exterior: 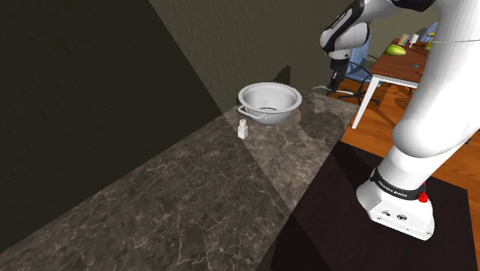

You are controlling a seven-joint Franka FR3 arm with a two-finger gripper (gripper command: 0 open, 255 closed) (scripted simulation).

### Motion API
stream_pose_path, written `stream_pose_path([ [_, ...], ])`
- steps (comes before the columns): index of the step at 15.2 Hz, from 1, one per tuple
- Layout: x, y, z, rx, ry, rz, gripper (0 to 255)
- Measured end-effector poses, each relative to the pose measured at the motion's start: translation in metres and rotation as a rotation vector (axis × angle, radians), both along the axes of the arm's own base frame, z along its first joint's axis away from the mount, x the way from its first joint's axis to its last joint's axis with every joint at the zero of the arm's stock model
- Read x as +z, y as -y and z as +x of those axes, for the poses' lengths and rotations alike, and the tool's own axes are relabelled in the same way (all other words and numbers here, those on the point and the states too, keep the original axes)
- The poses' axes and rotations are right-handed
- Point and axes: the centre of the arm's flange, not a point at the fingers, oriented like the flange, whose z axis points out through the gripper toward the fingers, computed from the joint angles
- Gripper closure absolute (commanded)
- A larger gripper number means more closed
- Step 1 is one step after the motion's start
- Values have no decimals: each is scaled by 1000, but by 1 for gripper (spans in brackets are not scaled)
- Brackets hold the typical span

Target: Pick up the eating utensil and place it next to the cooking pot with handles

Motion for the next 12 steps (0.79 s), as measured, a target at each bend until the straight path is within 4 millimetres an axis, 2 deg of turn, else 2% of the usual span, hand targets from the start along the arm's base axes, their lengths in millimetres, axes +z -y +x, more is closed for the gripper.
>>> stream_pose_path([
  [12,-64,0,-1,0,0,0,255],
])
